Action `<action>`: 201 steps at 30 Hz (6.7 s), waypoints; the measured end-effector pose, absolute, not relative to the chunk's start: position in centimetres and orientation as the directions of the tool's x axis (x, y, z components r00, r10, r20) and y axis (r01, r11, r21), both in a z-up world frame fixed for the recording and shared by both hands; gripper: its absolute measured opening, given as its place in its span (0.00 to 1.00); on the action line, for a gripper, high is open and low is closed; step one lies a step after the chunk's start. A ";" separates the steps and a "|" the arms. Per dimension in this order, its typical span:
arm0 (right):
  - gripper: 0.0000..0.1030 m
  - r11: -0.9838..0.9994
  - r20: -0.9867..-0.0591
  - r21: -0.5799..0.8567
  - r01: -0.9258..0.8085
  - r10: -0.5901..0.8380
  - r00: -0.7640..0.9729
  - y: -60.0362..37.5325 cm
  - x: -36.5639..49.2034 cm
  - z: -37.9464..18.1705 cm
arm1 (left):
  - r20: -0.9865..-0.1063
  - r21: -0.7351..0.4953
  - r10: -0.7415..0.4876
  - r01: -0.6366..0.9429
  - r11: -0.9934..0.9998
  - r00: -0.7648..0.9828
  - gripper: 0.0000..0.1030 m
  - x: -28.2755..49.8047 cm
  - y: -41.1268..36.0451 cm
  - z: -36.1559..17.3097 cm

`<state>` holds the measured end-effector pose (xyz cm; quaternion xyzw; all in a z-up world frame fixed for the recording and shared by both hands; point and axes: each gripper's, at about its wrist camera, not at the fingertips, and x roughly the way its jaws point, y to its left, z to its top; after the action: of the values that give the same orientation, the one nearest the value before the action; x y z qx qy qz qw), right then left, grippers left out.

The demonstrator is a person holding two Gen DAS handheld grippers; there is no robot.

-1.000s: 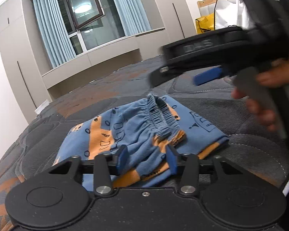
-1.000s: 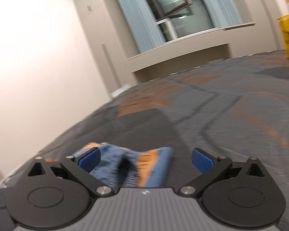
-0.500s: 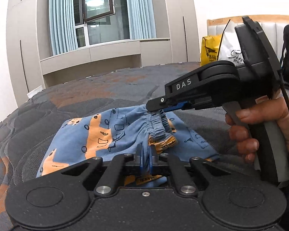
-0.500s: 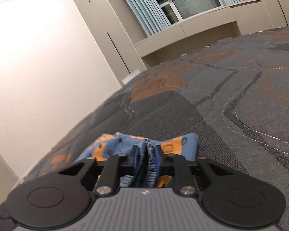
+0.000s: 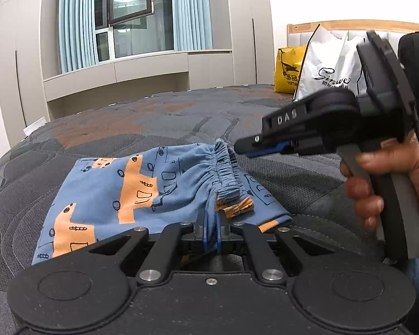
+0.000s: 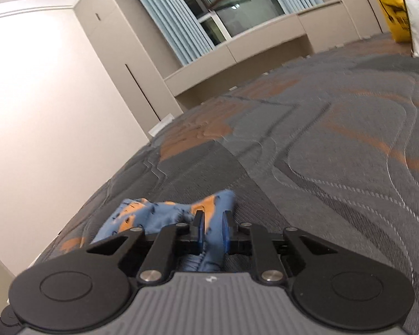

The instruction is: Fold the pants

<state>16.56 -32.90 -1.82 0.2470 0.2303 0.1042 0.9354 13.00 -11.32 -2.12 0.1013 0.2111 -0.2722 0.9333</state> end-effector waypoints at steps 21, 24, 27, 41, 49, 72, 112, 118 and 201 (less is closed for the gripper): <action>0.95 0.922 -0.353 0.380 -0.070 0.214 0.911 -30.3 15.2 -0.1 | -0.363 -0.024 -0.428 0.451 0.892 0.828 0.58 12.7 -7.4 0.0; 1.00 0.943 -0.354 0.325 -0.065 0.185 0.917 -29.0 15.2 0.3 | -0.354 -0.046 -0.303 0.307 0.951 0.885 0.77 13.9 -4.7 0.5; 1.00 0.963 -0.380 0.259 -0.067 0.165 0.910 -27.2 15.6 0.5 | -0.376 -0.061 -0.152 0.140 0.988 0.914 0.89 15.7 -2.3 0.3; 1.00 0.982 -0.485 -0.181 -0.051 -0.043 0.874 -22.2 15.3 -1.2 | -0.500 -0.015 -0.157 0.173 0.985 0.852 0.96 16.8 -0.4 -3.4; 1.00 0.993 -0.502 -0.011 -0.114 0.094 0.860 -25.1 13.2 -1.4 | -0.485 -0.020 -0.153 0.164 0.986 0.861 0.97 16.1 0.6 -3.0; 1.00 0.965 -0.458 -0.151 -0.216 0.125 0.880 -22.4 24.7 -1.4 | -0.515 -0.125 -0.155 0.105 0.987 0.843 0.99 20.6 1.6 -3.5; 1.00 0.991 -0.526 0.026 -0.130 0.124 0.842 -24.8 15.5 -2.2 | -0.519 -0.183 -0.198 0.118 0.976 0.831 1.00 21.0 2.3 -4.0; 1.00 0.986 -0.539 0.098 -0.135 0.166 0.826 -25.6 15.9 -2.4 | -0.519 -0.183 -0.197 0.117 0.976 0.832 1.00 21.0 2.3 -4.0; 0.39 0.867 -0.420 0.479 -0.136 0.363 0.832 -29.9 19.3 -3.1 | -0.465 -0.245 -0.317 0.224 0.943 0.826 0.56 20.6 0.1 -4.1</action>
<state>19.29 -29.87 -3.11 0.2203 0.2571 0.1340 0.9313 20.61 0.07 -4.11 -0.0900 0.2581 -0.1422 0.9513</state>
